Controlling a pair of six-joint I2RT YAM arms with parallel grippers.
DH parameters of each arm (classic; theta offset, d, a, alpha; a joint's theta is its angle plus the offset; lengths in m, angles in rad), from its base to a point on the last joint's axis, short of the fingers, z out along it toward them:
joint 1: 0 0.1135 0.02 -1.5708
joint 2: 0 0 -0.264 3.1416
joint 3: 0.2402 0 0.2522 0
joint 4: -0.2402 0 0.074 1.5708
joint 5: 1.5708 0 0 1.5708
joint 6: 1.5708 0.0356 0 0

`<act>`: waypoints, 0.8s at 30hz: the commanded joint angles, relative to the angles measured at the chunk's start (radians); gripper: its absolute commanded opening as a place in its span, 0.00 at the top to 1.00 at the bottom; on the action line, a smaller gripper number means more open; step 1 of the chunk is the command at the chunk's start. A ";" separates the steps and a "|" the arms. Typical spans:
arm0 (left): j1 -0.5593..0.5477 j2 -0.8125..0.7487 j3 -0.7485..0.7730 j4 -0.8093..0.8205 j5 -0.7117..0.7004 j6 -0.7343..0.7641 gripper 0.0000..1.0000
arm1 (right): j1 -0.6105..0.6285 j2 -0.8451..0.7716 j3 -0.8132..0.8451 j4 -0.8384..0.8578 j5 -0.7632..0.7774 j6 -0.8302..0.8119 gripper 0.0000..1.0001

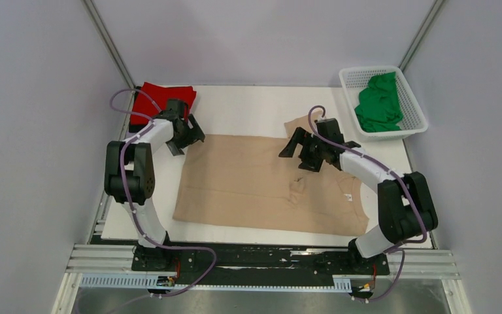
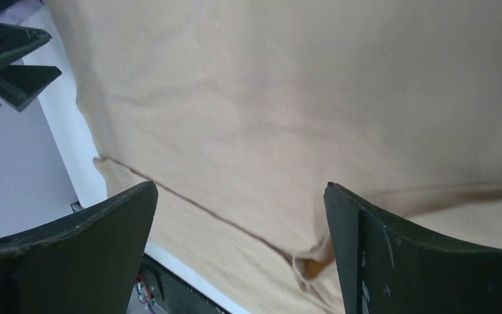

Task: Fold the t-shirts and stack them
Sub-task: Grab the side of the flattened tshirt furthest away from the robot with both arms

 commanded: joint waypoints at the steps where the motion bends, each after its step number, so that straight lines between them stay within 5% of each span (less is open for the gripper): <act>1: 0.005 0.094 0.145 0.028 -0.048 0.034 0.05 | -0.003 0.096 0.155 0.099 0.073 -0.044 0.00; 9: 0.007 0.258 0.341 -0.010 -0.142 0.041 0.19 | -0.046 0.096 0.202 0.083 0.193 -0.123 0.00; 13: 0.007 0.326 0.408 -0.054 -0.160 0.056 0.36 | -0.088 0.103 0.185 0.084 0.201 -0.141 0.00; 24: 0.006 0.365 0.379 -0.094 -0.112 0.057 0.60 | -0.144 0.147 0.206 0.083 0.233 -0.144 0.00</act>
